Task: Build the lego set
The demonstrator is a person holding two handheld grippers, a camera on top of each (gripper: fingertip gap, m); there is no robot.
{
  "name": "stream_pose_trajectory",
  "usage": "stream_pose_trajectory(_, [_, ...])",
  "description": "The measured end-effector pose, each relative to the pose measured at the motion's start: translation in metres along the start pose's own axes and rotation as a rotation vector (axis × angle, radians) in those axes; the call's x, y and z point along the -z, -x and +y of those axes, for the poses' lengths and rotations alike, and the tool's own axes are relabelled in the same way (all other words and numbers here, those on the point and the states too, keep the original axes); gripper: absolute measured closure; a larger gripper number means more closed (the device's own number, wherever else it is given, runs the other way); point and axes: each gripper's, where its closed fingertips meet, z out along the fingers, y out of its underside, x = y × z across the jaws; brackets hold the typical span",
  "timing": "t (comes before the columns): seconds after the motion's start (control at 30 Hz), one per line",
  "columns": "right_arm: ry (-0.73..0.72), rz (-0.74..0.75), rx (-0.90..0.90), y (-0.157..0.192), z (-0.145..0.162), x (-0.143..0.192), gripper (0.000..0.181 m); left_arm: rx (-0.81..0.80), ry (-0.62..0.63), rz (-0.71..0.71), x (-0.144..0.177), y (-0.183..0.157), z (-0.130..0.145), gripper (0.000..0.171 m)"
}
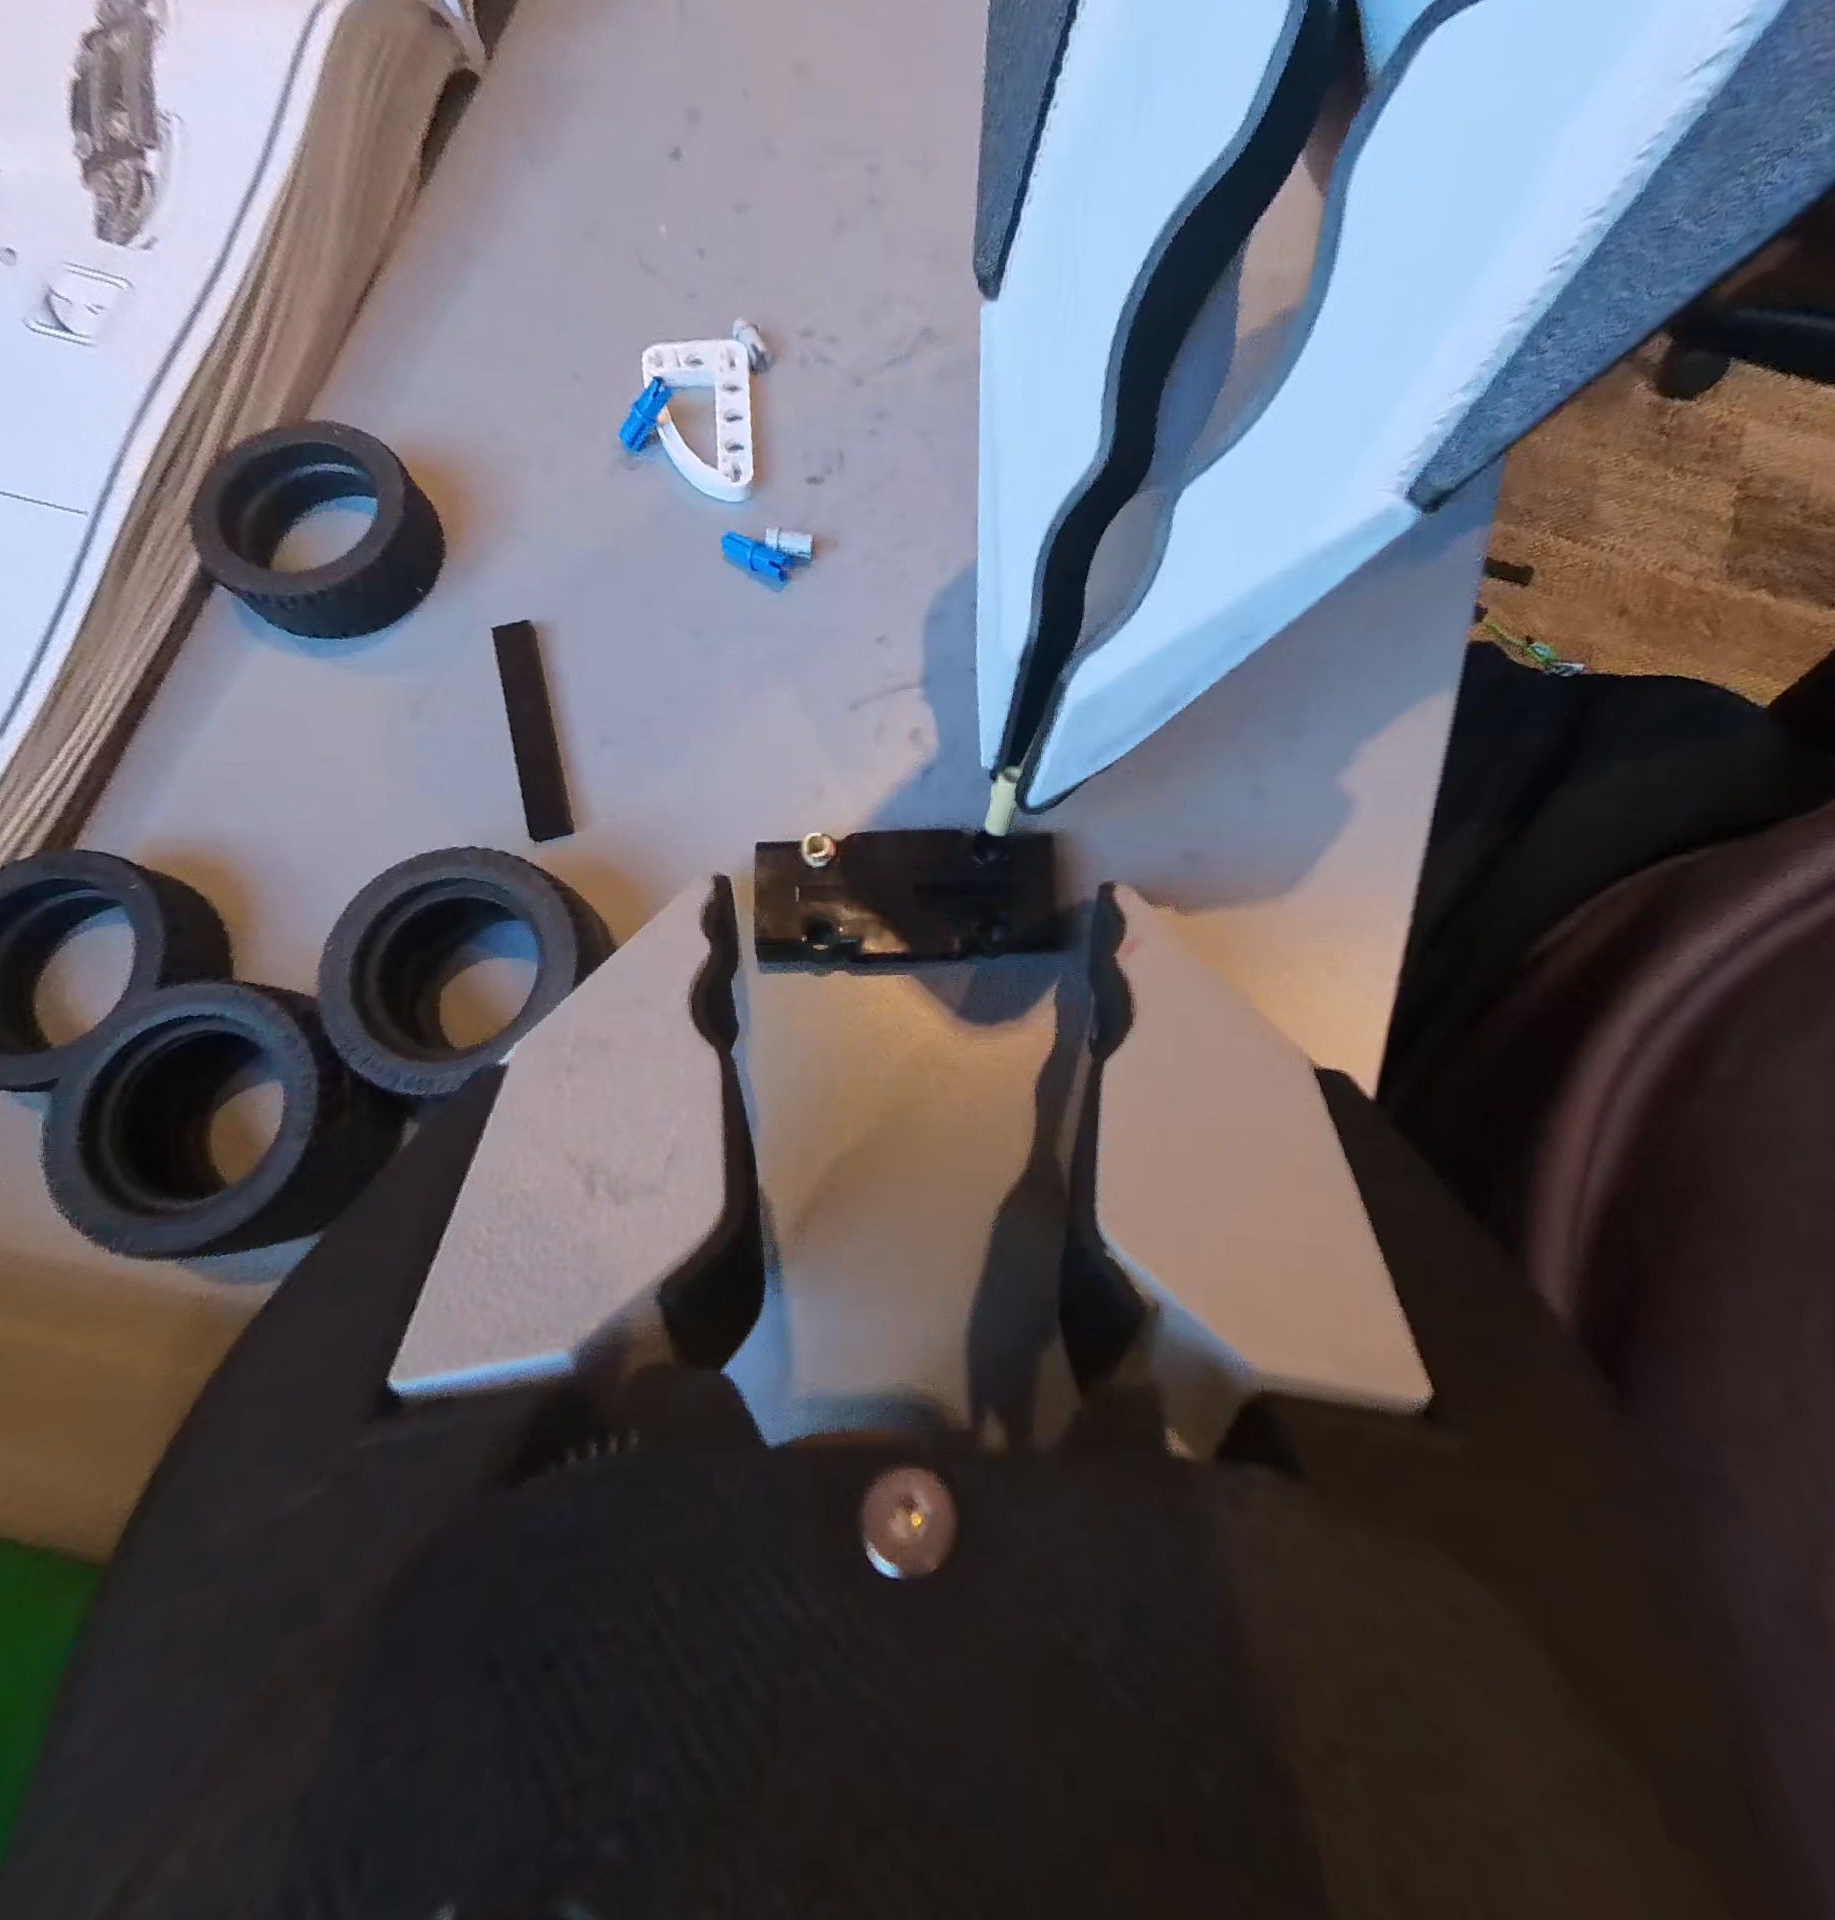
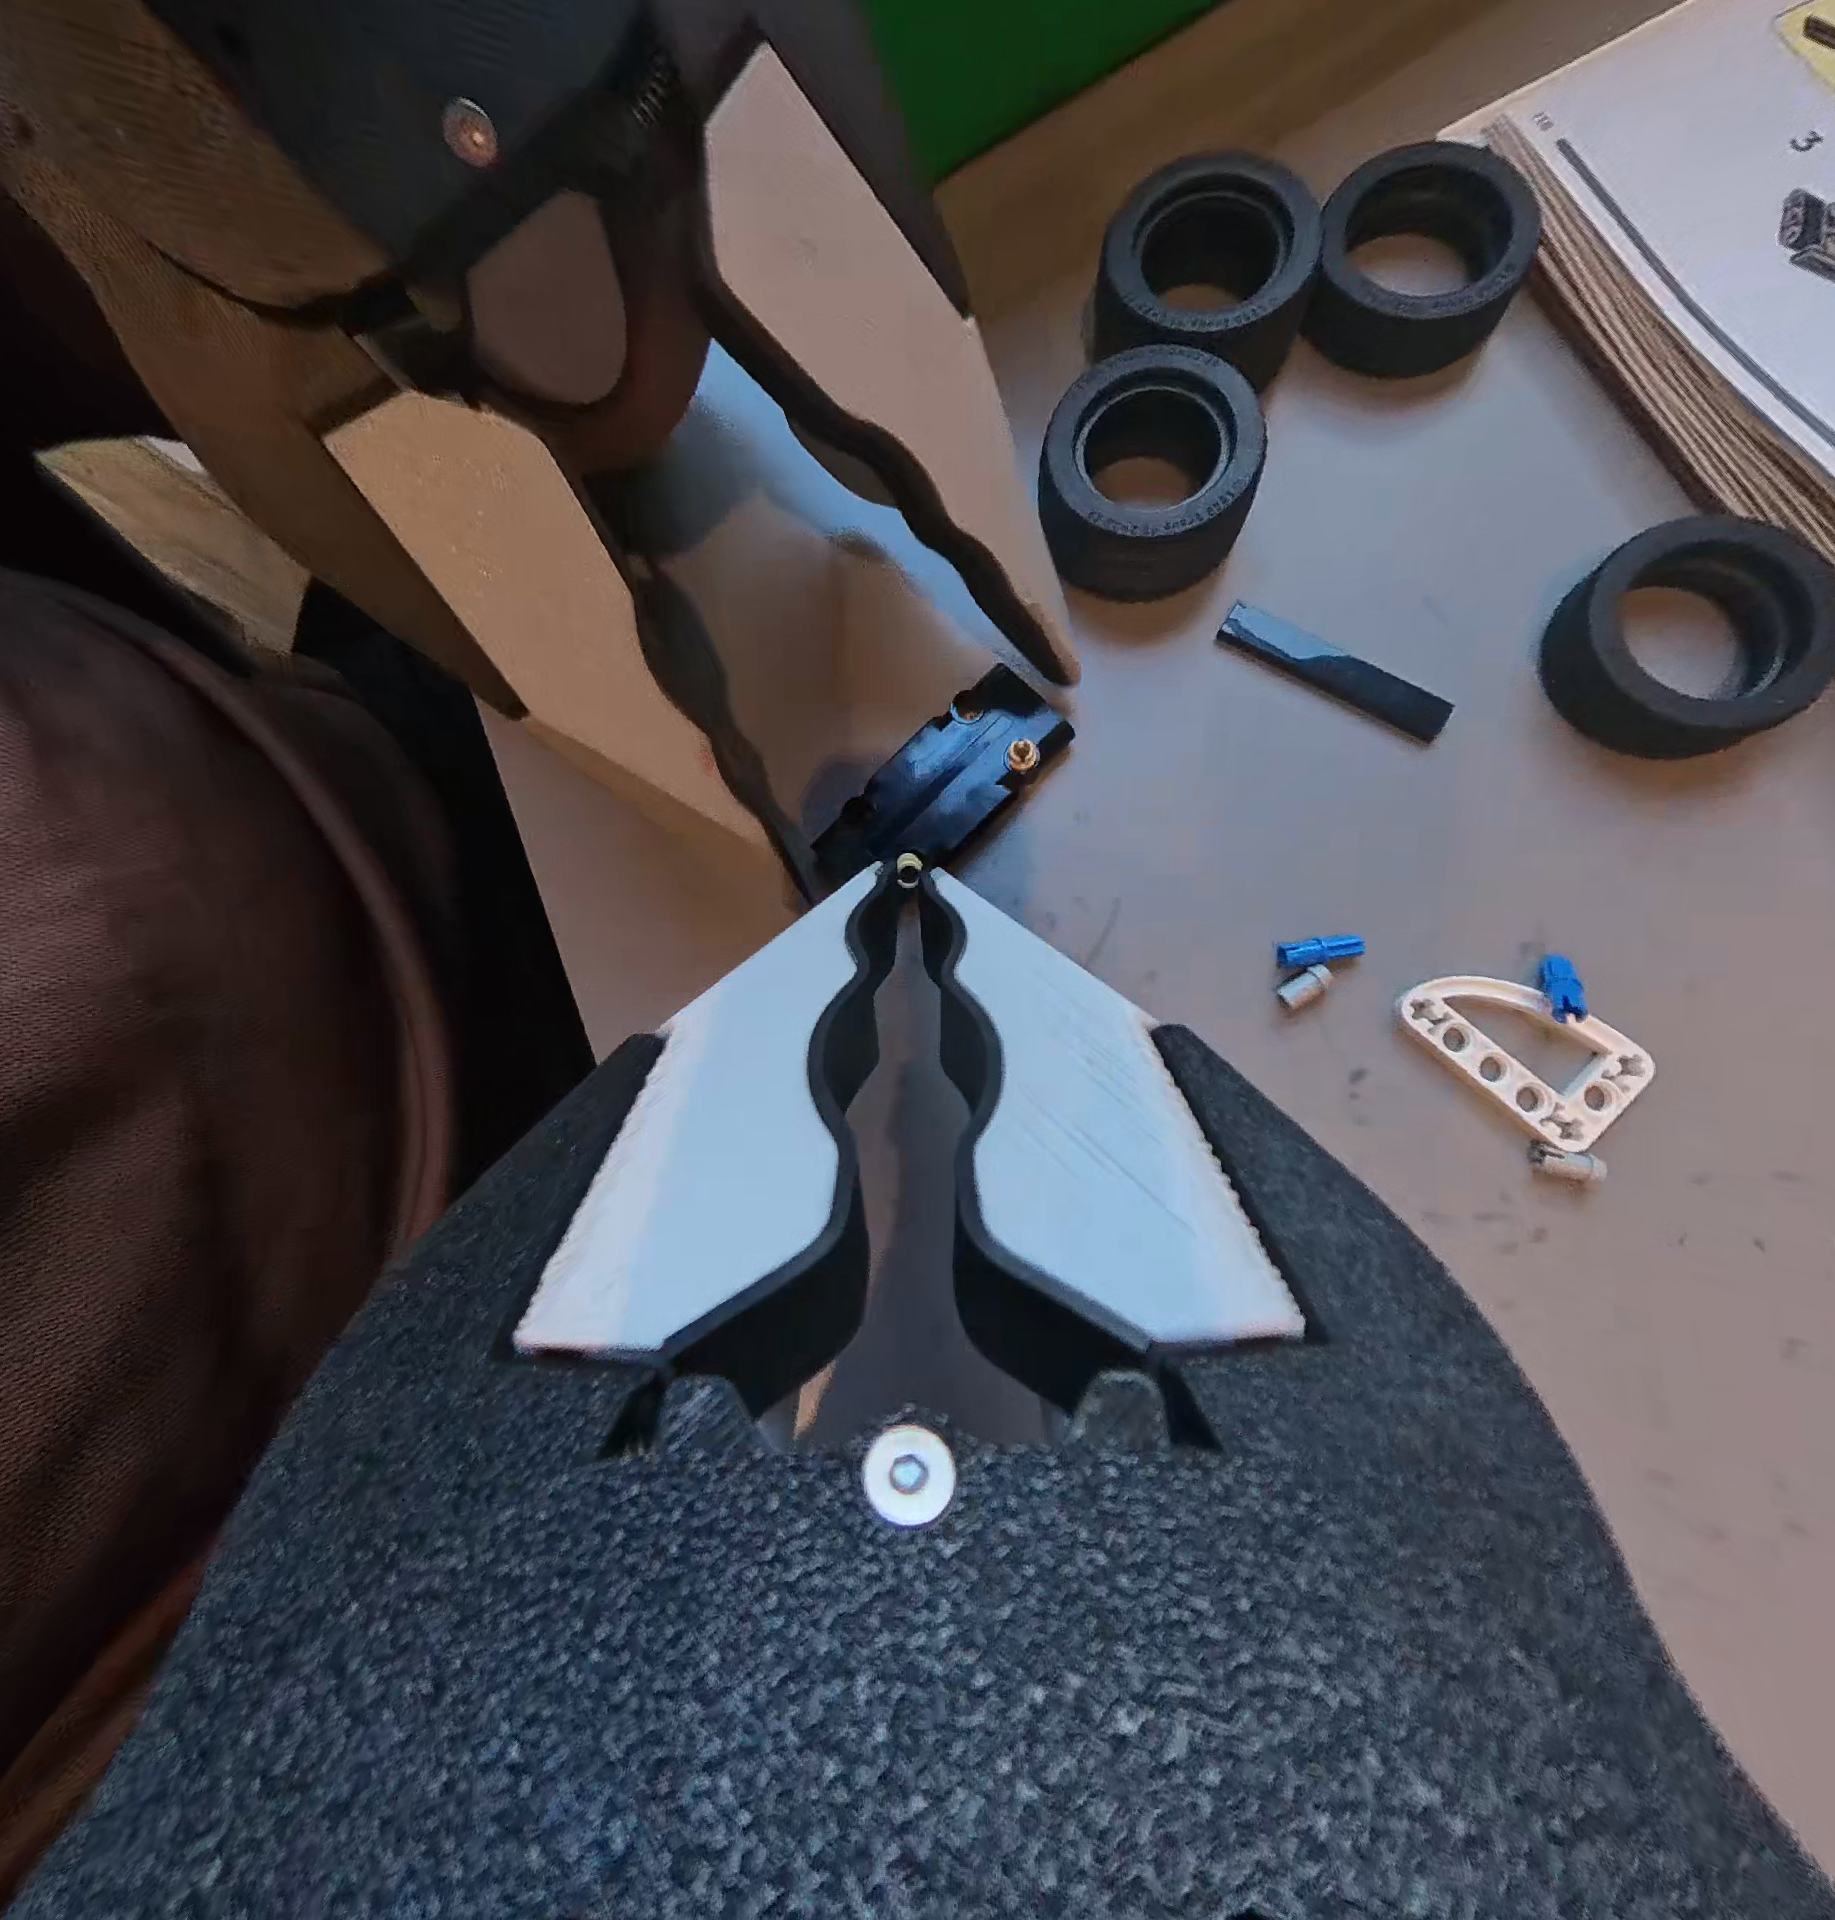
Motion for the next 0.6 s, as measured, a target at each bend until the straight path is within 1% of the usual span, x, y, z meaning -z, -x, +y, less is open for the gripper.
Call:
stream_pose_trajectory(0.03, [0.010,0.005,0.004,-0.0009,0.0003,-0.0007,0.178,-0.001,0.015,-0.001,-0.0027,-0.0001,0.0019,0.104])
stream_pose_trajectory(0.17, [0.037,0.010,0.022,-0.0022,-0.0003,-0.0016,0.178,-0.006,0.002,0.007,-0.0026,-0.0011,0.0011,0.112])
stream_pose_trajectory(0.6, [0.173,-0.002,0.069,0.0019,0.0040,-0.0036,0.178,-0.018,-0.005,0.015,-0.0027,-0.0010,0.0011,0.113])
